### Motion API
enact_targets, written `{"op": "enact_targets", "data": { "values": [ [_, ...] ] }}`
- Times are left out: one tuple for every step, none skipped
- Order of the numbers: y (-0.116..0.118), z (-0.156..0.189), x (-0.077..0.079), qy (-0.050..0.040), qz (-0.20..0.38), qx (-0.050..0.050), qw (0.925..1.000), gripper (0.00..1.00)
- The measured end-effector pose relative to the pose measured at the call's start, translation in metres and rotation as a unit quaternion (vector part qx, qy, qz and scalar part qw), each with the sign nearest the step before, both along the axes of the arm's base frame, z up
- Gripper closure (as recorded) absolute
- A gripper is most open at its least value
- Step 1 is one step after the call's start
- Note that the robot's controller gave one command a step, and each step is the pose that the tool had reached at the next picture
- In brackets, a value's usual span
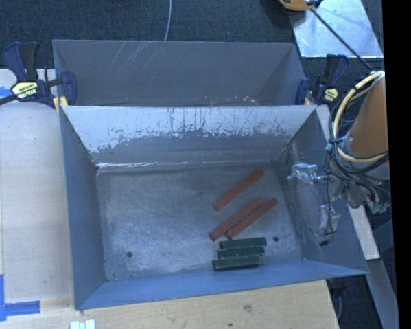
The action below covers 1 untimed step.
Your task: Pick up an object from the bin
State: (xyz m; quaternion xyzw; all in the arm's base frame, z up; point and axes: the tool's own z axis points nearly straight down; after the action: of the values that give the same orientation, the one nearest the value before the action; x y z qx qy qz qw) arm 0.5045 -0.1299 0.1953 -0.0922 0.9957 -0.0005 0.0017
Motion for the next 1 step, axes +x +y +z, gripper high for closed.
{"op": "enact_targets", "data": {
  "values": [
    [0.0029,-0.0033,0.0015,-0.0018,-0.002,-0.001,1.0,0.0]
  ]
}}
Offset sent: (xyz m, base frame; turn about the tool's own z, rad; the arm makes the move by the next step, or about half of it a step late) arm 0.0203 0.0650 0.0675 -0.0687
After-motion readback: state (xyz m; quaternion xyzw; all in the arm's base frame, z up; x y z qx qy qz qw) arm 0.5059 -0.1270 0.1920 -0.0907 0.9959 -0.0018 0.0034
